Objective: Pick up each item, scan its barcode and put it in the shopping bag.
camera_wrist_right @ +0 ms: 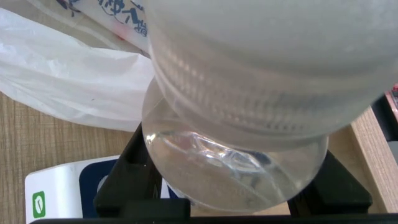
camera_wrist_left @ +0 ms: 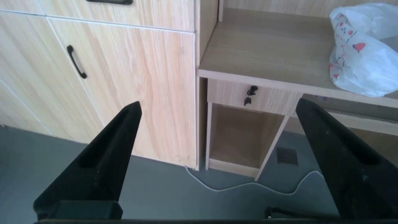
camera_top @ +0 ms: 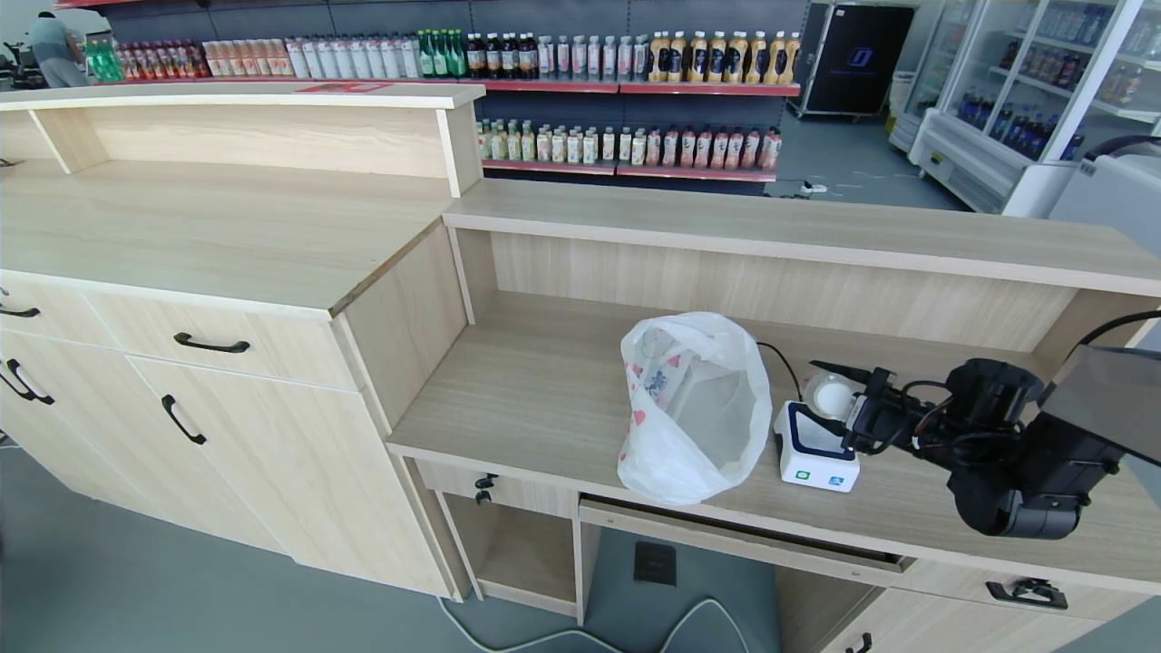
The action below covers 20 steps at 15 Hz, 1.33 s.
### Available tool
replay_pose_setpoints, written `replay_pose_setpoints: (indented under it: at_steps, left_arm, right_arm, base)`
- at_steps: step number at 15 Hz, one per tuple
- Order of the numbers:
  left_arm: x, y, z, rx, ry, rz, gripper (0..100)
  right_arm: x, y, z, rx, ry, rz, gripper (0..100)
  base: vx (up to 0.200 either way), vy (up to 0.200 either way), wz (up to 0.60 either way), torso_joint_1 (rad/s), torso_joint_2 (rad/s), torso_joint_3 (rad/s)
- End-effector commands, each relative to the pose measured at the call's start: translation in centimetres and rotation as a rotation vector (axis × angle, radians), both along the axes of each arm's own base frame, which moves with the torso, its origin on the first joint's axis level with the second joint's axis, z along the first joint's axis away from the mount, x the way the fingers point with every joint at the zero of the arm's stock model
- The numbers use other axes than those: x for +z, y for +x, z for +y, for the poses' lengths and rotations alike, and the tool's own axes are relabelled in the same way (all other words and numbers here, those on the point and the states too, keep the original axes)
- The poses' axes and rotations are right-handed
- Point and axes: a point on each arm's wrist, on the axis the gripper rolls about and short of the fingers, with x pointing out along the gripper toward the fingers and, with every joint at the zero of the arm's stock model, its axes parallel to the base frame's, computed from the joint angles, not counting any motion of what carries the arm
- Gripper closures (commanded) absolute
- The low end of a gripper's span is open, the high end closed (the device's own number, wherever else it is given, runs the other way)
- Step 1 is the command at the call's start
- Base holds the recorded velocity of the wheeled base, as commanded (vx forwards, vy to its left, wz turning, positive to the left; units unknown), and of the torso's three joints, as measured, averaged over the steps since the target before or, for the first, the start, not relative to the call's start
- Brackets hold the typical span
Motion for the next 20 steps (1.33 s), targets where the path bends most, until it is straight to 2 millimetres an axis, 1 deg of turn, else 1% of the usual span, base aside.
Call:
replay_pose_setpoints:
  at_steps: [1, 6, 7, 9, 10, 11, 12, 15, 16, 17, 18, 20]
  left_arm:
    - [0.0, 0.0, 0.0, 0.0, 0.0, 0.0, 0]
    - [0.0, 0.0, 0.0, 0.0, 0.0, 0.0, 0]
    - [0.0, 0.0, 0.0, 0.0, 0.0, 0.0, 0]
    - [0.0, 0.0, 0.0, 0.0, 0.0, 0.0, 0]
    - [0.0, 0.0, 0.0, 0.0, 0.0, 0.0, 0]
    - [0.0, 0.0, 0.0, 0.0, 0.0, 0.0, 0]
    - [0.0, 0.0, 0.0, 0.0, -0.002, 0.0, 0]
    - [0.0, 0.0, 0.0, 0.0, -0.002, 0.0, 0]
    - [0.0, 0.0, 0.0, 0.0, 0.0, 0.0, 0]
    - [0.0, 0.0, 0.0, 0.0, 0.0, 0.0, 0]
    - [0.0, 0.0, 0.0, 0.0, 0.0, 0.0, 0]
    - [0.0, 0.0, 0.0, 0.0, 0.0, 0.0, 0]
  right_arm:
    - [-0.1, 0.0, 0.0, 0.001, 0.001, 0.002, 100]
    - [0.1, -0.2, 0.1, 0.002, 0.006, 0.007, 100]
    - [0.3, -0.4, -0.2, -0.003, 0.01, 0.009, 100]
    - [0.6, -1.8, -1.3, 0.009, 0.017, 0.035, 100]
    - [1.0, -2.2, -1.9, 0.028, 0.021, 0.037, 100]
    - [2.1, -2.6, -2.4, 0.038, 0.028, 0.027, 100]
    - [2.5, -2.8, -2.5, 0.038, 0.035, 0.028, 100]
    - [8.7, -5.4, -4.3, -0.017, 0.164, 0.057, 100]
    - [10.9, -6.9, -5.1, -0.053, 0.224, 0.096, 100]
    - [12.8, -8.9, -6.2, -0.126, 0.292, 0.161, 100]
    - [13.9, -11.2, -6.8, -0.215, 0.353, 0.239, 100]
    - [15.2, -15.8, -8.9, -0.405, 0.44, 0.376, 100]
  base:
    - [0.0, 0.0, 0.0, 0.0, 0.0, 0.0]
    - [0.0, 0.0, 0.0, 0.0, 0.0, 0.0]
    - [0.0, 0.0, 0.0, 0.0, 0.0, 0.0]
    - [0.0, 0.0, 0.0, 0.0, 0.0, 0.0]
    - [0.0, 0.0, 0.0, 0.0, 0.0, 0.0]
    - [0.0, 0.0, 0.0, 0.0, 0.0, 0.0]
    - [0.0, 0.0, 0.0, 0.0, 0.0, 0.0]
    - [0.0, 0.0, 0.0, 0.0, 0.0, 0.0]
    - [0.0, 0.0, 0.0, 0.0, 0.0, 0.0]
    - [0.0, 0.0, 0.0, 0.0, 0.0, 0.0]
    - [0.0, 0.0, 0.0, 0.0, 0.0, 0.0]
    - [0.0, 0.0, 0.0, 0.0, 0.0, 0.0]
